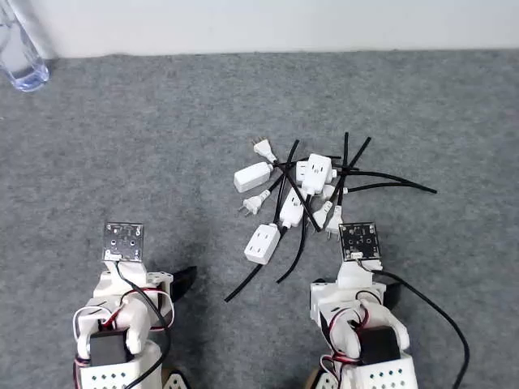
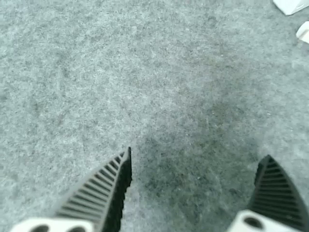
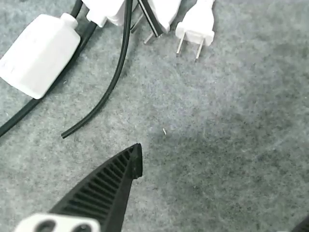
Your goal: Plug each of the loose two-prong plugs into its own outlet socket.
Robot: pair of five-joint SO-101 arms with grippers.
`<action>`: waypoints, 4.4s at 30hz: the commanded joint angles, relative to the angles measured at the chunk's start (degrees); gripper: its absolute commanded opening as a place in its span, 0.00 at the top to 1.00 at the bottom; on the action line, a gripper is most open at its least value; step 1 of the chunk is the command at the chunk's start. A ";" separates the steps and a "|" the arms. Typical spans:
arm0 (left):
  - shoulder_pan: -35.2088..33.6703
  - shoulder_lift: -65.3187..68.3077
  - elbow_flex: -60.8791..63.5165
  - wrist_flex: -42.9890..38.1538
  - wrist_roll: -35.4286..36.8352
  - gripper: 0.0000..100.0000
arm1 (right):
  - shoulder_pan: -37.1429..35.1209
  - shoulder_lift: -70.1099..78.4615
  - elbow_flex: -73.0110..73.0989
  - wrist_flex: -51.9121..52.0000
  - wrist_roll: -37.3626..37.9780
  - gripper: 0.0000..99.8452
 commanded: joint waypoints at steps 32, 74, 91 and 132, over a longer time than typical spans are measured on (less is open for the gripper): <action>-15.56 -0.79 -0.40 -15.38 0.18 0.62 | 0.31 -0.31 0.97 -35.74 -4.13 0.57; 7.21 17.32 -43.56 -12.40 -4.84 0.72 | 6.46 0.04 0.97 -26.15 13.80 0.62; 15.12 90.02 -100.00 11.96 -24.26 0.72 | 6.46 0.13 0.97 -26.07 13.80 0.62; 25.85 132.22 -93.67 -32.09 -32.26 0.73 | 0.22 0.22 0.97 -26.07 18.37 0.62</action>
